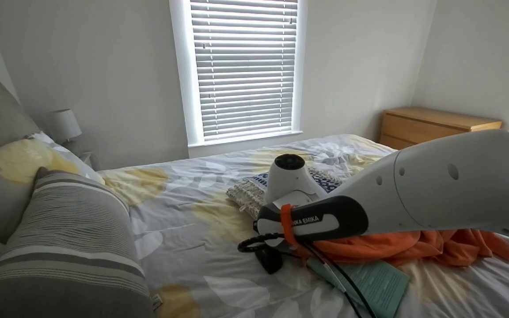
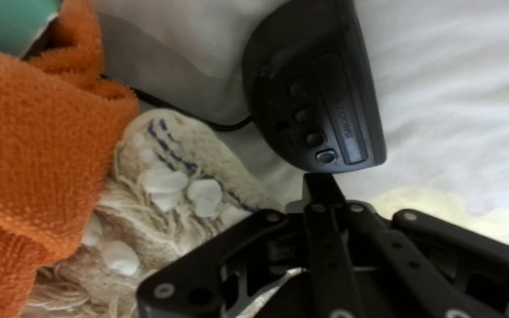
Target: Push a button on the black appliance
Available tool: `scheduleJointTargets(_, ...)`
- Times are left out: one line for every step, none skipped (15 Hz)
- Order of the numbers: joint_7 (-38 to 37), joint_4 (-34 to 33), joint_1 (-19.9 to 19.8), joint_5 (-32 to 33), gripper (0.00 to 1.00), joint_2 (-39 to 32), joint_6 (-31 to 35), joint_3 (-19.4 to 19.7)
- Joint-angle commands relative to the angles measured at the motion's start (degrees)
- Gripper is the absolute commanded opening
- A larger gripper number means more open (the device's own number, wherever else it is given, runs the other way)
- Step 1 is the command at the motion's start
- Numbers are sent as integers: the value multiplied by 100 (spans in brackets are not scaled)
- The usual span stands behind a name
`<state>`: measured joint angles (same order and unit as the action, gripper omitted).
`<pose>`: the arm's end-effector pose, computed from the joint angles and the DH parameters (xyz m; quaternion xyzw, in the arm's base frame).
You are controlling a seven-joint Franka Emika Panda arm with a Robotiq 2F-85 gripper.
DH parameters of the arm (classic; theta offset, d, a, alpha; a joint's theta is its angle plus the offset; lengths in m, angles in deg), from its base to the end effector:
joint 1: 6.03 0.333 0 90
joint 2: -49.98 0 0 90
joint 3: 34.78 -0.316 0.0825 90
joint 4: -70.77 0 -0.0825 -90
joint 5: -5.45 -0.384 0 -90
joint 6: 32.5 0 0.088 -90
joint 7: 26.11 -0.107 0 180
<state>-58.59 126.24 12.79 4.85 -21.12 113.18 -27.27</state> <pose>0.7767 0.2012 0.1262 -0.9754 0.1313 -0.1760 0.0168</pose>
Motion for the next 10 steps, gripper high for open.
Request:
scheduleJointTargets(10, -415, -6, 83, 0, -285, -231, -5)
scheduleJointTargets(17, -443, -2, 85, 0, -309, -242, -5)
scheduleJointTargets(30, -472, 3, 94, 0, -333, -262, -2)
scheduleJointTargets(39, -503, 2, 95, 0, -357, -290, -6)
scheduleJointTargets(54, -532, 2, 104, 0, -380, -319, -8)
scheduleJointTargets(70, -562, 0, 110, 0, -400, -358, -12)
scheduleJointTargets(84, -604, -1, 118, 0, -426, -406, -13)
scheduleJointTargets(101, -654, -4, 123, 0, -453, -456, -15)
scheduleJointTargets(123, -700, -3, 137, 0, -483, -486, -10)
scheduleJointTargets(141, -733, 1, 155, 0, -505, -520, -1)
